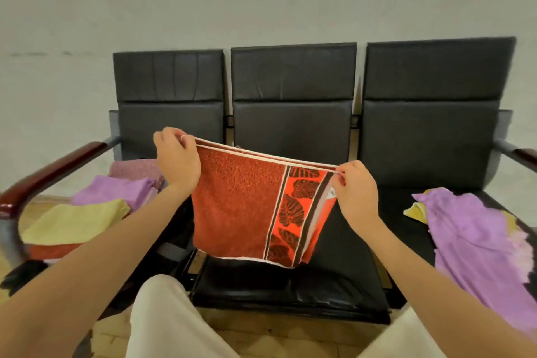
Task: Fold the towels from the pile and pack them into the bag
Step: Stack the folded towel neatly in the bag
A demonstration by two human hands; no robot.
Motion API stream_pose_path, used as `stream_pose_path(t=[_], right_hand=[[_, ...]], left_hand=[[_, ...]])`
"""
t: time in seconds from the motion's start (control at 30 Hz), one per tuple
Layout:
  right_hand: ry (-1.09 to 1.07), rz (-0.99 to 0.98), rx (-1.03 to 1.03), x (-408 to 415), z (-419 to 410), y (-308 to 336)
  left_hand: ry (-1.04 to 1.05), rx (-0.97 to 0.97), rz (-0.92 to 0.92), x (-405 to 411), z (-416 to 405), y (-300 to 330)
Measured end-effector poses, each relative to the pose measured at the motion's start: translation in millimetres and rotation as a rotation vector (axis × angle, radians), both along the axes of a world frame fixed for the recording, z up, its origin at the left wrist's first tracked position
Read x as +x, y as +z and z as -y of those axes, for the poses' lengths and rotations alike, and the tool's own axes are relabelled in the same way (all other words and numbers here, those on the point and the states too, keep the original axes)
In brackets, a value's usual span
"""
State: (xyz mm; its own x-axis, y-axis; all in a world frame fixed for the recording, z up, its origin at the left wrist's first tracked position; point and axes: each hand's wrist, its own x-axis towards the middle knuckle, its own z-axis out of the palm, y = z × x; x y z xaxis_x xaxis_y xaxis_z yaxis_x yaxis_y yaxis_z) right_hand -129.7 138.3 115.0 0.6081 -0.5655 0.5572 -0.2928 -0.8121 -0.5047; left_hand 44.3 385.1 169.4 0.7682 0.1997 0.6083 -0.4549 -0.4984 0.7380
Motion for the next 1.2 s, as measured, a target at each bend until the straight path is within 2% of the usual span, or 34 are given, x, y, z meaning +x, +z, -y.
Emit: stream_pose_path(t=[0.07, 0.13, 0.27, 0.37, 0.4, 0.47, 0.53, 0.63, 0.73, 0.87, 0.93, 1.03, 1.2], right_hand=[[0.001, 0.049, -0.03, -2.0, -2.3, 1.6], [-0.031, 0.069, -0.064, -3.7, -4.9, 3.3], [-0.051, 0.094, -0.111, -4.5, -6.7, 5.6], [-0.131, -0.019, -0.221, 4.6, 6.0, 2.8], [-0.143, -0.052, -0.197, 8.7, 11.9, 2.3], [-0.128, -0.062, -0.023, 17.5, 22.4, 4.4], [-0.101, -0.027, 0.161, 27.6, 34.7, 8.7], [-0.087, 0.06, 0.326, 38.9, 51.5, 20.5], [-0.052, 0.232, 0.429, 39.8, 63.5, 33.0], [0.072, 0.413, 0.413, 27.5, 73.2, 36.8], [0.127, 0.42, 0.384, 18.0, 75.1, 26.7], [0.164, 0.347, 0.328, 2.7, 75.2, -9.6], [0.091, 0.141, 0.378, -22.5, 56.2, -106.8]], left_hand=[[-0.003, 0.073, 0.034, -0.4, -6.1, 2.3], [-0.013, 0.151, -0.008, 1.7, -10.7, 0.7], [-0.023, 0.189, -0.074, 7.0, -13.0, -6.6], [-0.128, 0.171, -0.155, 15.4, -3.7, -12.3], [-0.171, 0.158, -0.195, 18.5, 1.0, -12.4], [-0.233, 0.163, -0.278, 25.9, 12.4, -10.7], [-0.251, 0.198, -0.324, 35.5, 25.9, -9.8], [-0.275, 0.125, -0.356, 53.3, 48.7, -11.8], [-0.294, 0.112, -0.275, 55.2, 72.3, -7.7], [-0.325, 0.136, -0.075, 45.6, 91.7, -2.6], [-0.343, 0.144, -0.034, 45.9, 92.4, -13.6], [-0.376, 0.22, -0.076, 45.0, 84.9, -50.1], [-0.414, 0.467, -0.323, 32.9, 60.3, -142.3]])
